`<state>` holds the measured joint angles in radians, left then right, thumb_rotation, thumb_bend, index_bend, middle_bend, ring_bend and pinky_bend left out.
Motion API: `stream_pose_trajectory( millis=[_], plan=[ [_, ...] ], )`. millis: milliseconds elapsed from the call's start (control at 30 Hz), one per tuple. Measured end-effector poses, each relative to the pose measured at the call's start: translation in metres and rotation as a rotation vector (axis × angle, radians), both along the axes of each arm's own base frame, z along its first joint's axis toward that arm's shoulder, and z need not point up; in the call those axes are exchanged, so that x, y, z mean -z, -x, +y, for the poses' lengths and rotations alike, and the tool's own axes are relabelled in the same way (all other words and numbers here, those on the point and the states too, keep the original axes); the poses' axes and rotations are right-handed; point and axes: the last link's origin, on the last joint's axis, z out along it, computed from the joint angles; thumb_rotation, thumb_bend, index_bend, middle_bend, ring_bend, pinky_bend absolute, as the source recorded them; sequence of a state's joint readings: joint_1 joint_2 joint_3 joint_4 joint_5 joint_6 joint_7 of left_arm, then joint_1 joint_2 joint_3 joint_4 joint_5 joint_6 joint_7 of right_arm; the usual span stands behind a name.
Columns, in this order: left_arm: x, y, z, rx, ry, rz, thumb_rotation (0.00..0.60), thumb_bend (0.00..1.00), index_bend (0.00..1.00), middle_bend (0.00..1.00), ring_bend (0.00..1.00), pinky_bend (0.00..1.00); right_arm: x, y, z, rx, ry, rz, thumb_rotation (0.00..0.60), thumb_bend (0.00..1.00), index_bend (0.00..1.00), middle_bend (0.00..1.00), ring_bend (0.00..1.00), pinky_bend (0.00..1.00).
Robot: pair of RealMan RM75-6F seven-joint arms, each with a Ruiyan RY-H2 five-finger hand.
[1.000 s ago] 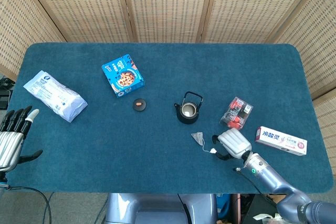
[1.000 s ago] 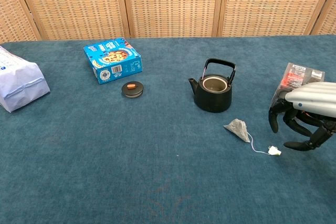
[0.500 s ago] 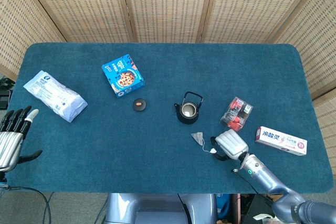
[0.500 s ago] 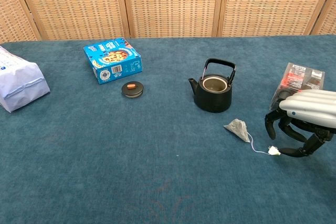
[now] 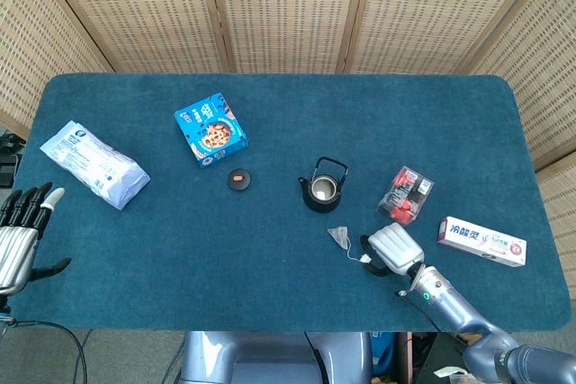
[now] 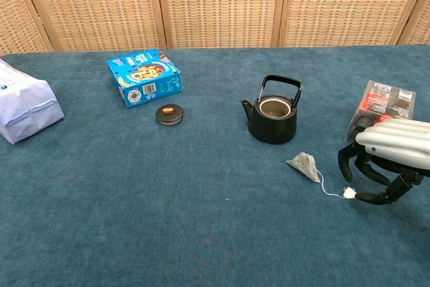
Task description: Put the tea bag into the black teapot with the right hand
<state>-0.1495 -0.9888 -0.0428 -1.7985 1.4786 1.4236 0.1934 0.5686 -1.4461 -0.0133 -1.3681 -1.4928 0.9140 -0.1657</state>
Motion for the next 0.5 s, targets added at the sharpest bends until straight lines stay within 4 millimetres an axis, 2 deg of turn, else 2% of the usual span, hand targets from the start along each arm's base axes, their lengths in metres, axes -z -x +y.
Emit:
stream_pose_trajectory(
  millis=[300, 500],
  plan=[
    [-0.0009, 0.0022, -0.0012, -0.005, -0.003, -0.002, 0.6, 0.07, 0.0, 0.0, 0.0, 0.0, 0.007, 0.0035, 0.004, 0.007, -0.004, -0.003, 0.457, 0.51, 0.51, 0.82, 0.82, 0.86],
    [-0.001, 0.0032, -0.0016, -0.008, -0.005, -0.003, 0.6, 0.07, 0.0, 0.0, 0.0, 0.0, 0.0086, 0.0043, 0.004, 0.01, -0.001, -0.006, 0.494, 0.5, 0.53, 0.82, 0.82, 0.86]
  ],
)
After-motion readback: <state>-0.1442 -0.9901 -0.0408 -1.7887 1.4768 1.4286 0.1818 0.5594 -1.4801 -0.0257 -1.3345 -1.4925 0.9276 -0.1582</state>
